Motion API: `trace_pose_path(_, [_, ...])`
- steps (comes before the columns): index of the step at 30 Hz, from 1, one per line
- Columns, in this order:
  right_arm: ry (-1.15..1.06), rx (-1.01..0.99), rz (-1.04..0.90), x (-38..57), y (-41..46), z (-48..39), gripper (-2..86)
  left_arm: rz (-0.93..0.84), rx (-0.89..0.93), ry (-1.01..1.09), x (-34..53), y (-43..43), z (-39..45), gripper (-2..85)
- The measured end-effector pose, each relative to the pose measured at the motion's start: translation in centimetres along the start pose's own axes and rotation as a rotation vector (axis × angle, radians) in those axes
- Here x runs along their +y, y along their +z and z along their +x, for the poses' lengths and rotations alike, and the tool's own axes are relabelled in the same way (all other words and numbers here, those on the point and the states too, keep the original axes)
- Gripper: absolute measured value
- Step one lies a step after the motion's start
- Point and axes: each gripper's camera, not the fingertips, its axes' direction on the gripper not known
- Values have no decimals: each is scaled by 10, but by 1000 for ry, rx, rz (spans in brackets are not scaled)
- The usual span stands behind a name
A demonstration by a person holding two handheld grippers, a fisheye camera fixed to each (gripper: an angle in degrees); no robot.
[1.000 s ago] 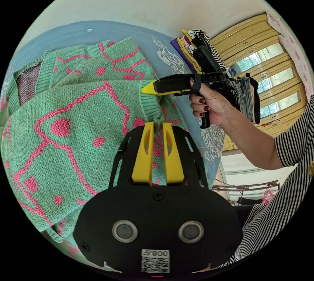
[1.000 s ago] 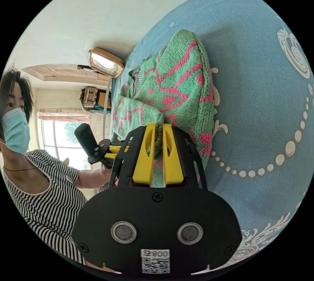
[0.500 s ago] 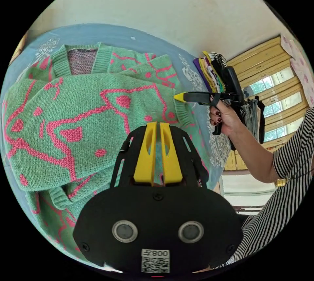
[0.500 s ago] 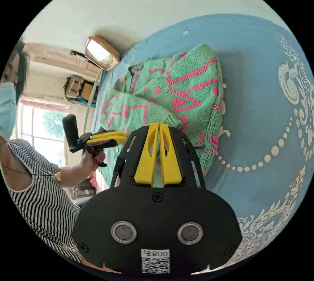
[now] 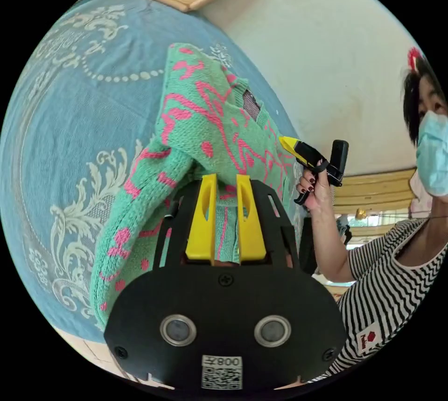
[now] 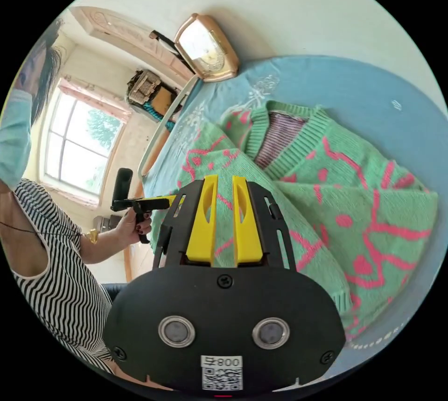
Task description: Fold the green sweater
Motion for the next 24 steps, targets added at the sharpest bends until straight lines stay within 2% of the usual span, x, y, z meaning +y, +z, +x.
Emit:
trace_pose_path(2, [-54,-64,-23,-34,22,-6,62,111,159,-155,1,-25,-34,79])
trace_pose_path(5, [-147,-65,-58,-84,49,-22,61,192,327,-254,0,-44,-64,79])
trace_pose_path(14, [-274,28,-299,-196,138,-47,80,243,465,-313,-9,-90,-102,66])
trace_pose_path(20, [-241,70,-542,-227,196,-40,61,245,421,-290,-11,-117,-111,37])
trace_pose_path(22, [-253,18,-538,-230,190,-40,46,259,348,-208,-11,-132,-103,36])
trace_pose_path(24, [-298,-197,-357,-233,149,-42,31,281,252,-101,-10,-147,-91,37])
